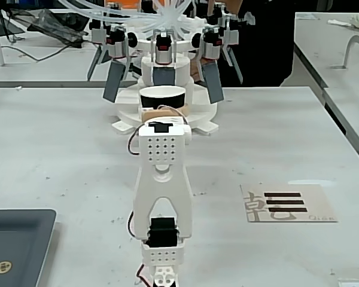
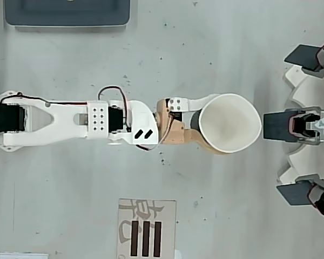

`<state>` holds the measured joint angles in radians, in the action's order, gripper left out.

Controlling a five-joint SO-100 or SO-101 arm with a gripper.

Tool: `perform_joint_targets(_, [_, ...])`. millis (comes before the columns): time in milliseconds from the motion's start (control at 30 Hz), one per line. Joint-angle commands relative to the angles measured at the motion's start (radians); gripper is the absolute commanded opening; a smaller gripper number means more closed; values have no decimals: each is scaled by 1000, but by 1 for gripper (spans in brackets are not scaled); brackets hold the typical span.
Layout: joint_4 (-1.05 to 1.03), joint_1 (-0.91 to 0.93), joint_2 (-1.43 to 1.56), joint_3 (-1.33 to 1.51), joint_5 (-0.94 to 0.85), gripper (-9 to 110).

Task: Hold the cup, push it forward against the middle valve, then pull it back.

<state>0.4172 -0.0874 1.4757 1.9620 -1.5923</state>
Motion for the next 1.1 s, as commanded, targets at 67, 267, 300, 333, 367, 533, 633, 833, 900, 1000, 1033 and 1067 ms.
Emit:
perform_joint_targets(67, [29, 12, 8, -54, 9, 5])
perform_joint_targets(267, [29, 12, 8, -54, 11, 5])
perform_joint_targets(300, [29, 12, 8, -54, 11, 5])
perform_joint_targets(333, [29, 12, 8, -54, 11, 5])
perform_joint_targets(367, [29, 12, 8, -54, 11, 5])
perform_joint_targets(533, [25, 12, 3, -66, 11, 5])
perform_joint_targets(633, [18, 12, -23, -104, 11, 5])
perform_joint_targets(833, [-32, 8, -138, -261, 11, 5])
perform_joint_targets(900, [-55, 6, -196, -339, 11, 5])
perform_joint_targets(1000, [-109, 2, -307, -508, 11, 5])
perform_joint_targets(1033, [-133, 0, -348, -574, 11, 5])
perform_joint_targets(1067, [-160, 0, -391, -640, 11, 5])
